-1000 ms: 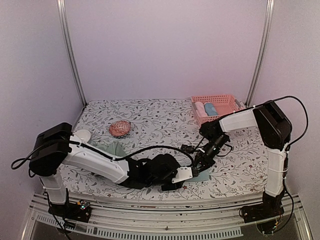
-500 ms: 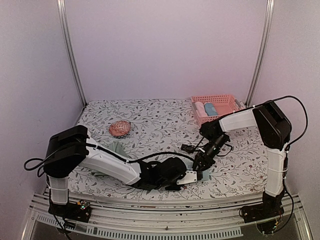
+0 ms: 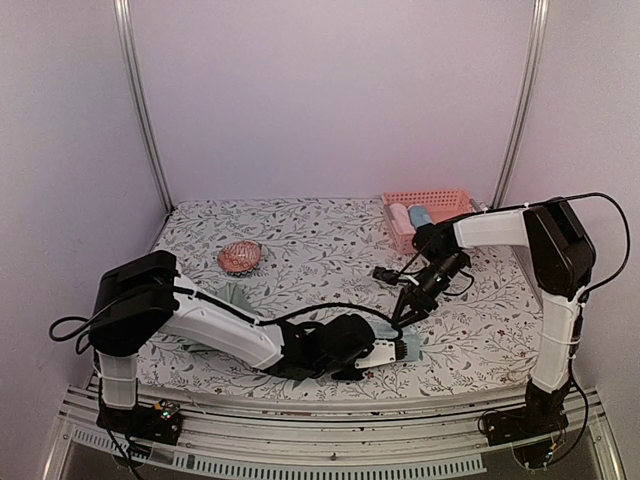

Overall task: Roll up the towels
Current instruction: Roll the towel at the center of the board.

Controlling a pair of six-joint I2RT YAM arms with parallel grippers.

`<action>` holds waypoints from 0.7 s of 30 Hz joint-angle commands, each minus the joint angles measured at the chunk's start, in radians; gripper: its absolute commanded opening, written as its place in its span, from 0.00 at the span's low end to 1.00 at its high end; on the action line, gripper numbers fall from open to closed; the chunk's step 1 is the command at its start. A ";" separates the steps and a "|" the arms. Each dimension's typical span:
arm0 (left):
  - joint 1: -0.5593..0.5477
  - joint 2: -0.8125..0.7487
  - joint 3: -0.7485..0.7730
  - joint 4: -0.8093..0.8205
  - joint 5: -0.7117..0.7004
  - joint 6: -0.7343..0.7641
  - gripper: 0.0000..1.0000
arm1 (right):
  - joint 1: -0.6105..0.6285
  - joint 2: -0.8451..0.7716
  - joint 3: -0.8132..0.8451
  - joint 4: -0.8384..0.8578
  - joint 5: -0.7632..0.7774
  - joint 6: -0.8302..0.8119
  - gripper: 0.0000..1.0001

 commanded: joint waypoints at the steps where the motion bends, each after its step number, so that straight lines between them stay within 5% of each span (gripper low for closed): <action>1: -0.003 -0.005 -0.006 -0.102 0.037 -0.033 0.19 | -0.002 0.030 -0.004 0.060 0.070 0.087 0.34; 6: -0.003 -0.028 0.000 -0.131 0.037 -0.067 0.18 | 0.028 0.058 -0.016 0.120 0.180 0.132 0.22; 11: -0.002 -0.055 0.017 -0.179 0.056 -0.098 0.18 | 0.100 0.096 -0.002 0.171 0.288 0.165 0.20; 21: 0.005 -0.006 0.068 -0.304 0.114 -0.174 0.17 | 0.108 0.120 0.072 0.147 0.262 0.191 0.20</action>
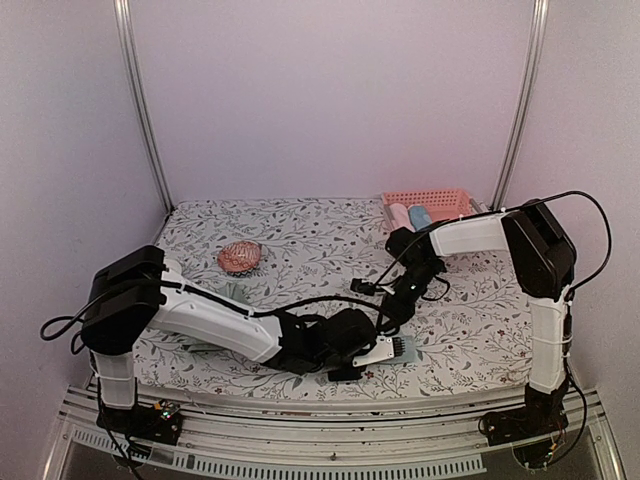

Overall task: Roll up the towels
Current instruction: Roll the towel at the center of the board.

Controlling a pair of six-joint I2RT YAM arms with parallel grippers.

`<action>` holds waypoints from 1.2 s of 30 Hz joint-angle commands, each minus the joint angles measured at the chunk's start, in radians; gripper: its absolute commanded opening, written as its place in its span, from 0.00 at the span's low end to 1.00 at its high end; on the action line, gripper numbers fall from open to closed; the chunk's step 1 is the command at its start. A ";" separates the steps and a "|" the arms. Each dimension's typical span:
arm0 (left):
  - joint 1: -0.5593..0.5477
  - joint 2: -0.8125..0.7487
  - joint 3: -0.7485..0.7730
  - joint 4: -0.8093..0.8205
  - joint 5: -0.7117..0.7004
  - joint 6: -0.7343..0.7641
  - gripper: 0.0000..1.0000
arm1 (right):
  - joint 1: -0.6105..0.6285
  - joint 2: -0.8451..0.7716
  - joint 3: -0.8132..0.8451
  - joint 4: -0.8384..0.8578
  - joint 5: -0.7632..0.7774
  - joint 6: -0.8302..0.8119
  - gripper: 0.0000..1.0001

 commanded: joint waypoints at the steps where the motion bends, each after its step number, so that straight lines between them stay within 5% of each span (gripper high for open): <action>1: 0.008 0.040 0.026 -0.131 0.064 -0.068 0.17 | -0.008 0.009 0.001 0.000 0.024 0.007 0.21; 7: 0.039 0.064 0.055 -0.207 0.166 -0.139 0.16 | -0.094 -0.166 0.045 -0.045 -0.086 0.017 0.31; 17: 0.159 0.161 0.212 -0.413 0.518 -0.257 0.15 | -0.131 -0.548 -0.129 0.055 0.009 0.053 0.36; 25: 0.288 0.251 0.290 -0.482 0.826 -0.397 0.14 | -0.108 -0.775 -0.293 0.027 0.006 -0.147 0.38; 36: 0.373 0.317 0.331 -0.498 1.063 -0.459 0.12 | 0.178 -0.743 -0.533 0.320 0.431 -0.149 0.49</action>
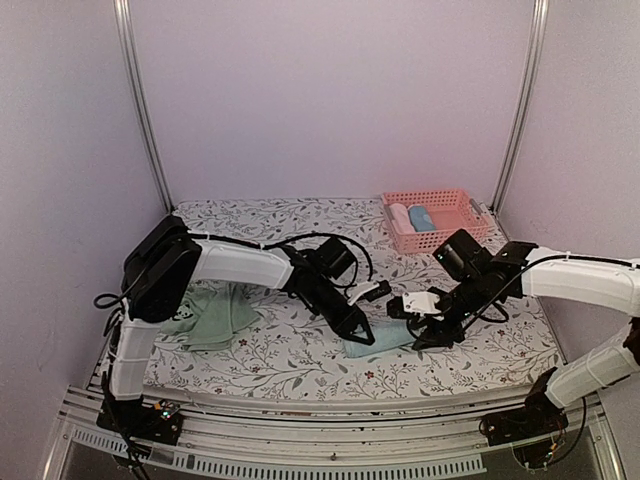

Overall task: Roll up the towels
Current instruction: Roll the towel at the center of the board.

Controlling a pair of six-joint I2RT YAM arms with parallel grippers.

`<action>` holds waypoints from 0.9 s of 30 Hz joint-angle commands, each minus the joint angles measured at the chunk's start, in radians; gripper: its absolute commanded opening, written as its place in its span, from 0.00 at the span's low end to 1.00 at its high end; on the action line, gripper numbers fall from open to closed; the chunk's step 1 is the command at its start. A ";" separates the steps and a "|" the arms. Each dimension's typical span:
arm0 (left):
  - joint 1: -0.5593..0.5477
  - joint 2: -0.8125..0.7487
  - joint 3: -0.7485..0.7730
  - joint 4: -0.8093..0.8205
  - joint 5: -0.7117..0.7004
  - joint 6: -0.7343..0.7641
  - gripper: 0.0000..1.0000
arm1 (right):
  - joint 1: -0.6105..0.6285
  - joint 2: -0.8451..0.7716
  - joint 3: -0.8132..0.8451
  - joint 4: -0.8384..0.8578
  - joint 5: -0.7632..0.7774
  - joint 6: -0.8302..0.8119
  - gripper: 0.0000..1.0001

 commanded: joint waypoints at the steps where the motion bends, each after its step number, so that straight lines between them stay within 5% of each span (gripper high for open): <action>1: 0.017 0.103 -0.024 -0.166 0.089 -0.039 0.12 | 0.077 0.046 -0.008 0.196 0.206 -0.003 0.49; 13: 0.056 0.140 0.004 -0.190 0.089 -0.038 0.16 | 0.173 0.268 0.006 0.328 0.222 -0.058 0.55; 20: 0.060 0.023 -0.059 -0.093 -0.033 -0.004 0.41 | 0.170 0.370 0.010 0.302 0.159 -0.057 0.27; 27: 0.075 -0.225 -0.311 0.162 -0.210 -0.072 0.50 | 0.105 0.478 0.114 0.122 -0.056 0.018 0.20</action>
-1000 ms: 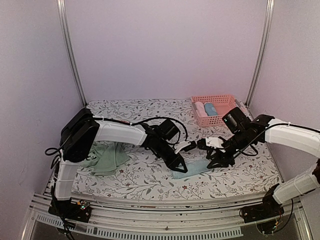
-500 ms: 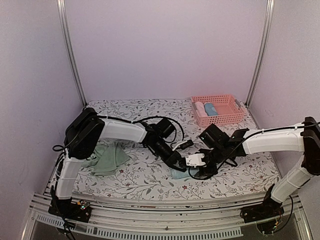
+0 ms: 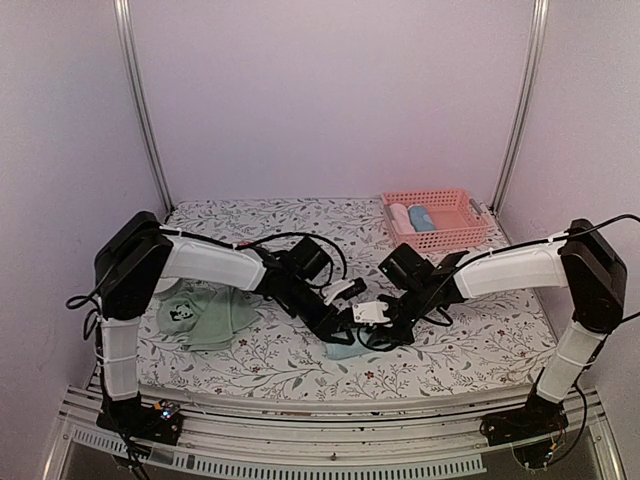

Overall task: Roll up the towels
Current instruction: Roll the towel at the center of the board.

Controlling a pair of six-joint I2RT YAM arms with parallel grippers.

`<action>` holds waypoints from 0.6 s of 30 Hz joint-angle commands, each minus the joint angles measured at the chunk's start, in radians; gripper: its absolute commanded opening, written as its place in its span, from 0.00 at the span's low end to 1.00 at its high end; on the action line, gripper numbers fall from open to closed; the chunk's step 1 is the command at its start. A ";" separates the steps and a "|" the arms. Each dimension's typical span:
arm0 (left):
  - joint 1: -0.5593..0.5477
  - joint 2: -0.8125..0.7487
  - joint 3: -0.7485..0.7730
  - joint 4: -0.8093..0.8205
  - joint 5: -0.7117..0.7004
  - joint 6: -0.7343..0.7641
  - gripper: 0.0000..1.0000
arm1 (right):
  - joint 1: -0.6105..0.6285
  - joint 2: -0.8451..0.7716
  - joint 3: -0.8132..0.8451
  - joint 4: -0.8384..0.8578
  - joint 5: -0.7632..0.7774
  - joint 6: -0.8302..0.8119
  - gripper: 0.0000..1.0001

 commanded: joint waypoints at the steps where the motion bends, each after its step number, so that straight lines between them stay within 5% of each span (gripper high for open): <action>1: 0.019 -0.145 -0.174 0.138 -0.192 -0.058 0.51 | -0.050 0.111 0.037 -0.218 -0.178 0.058 0.20; 12: 0.004 -0.421 -0.575 0.507 -0.301 -0.204 0.55 | -0.142 0.231 0.217 -0.456 -0.392 0.096 0.20; 18: -0.030 -0.412 -0.624 0.606 -0.273 -0.219 0.60 | -0.156 0.281 0.277 -0.482 -0.385 0.126 0.20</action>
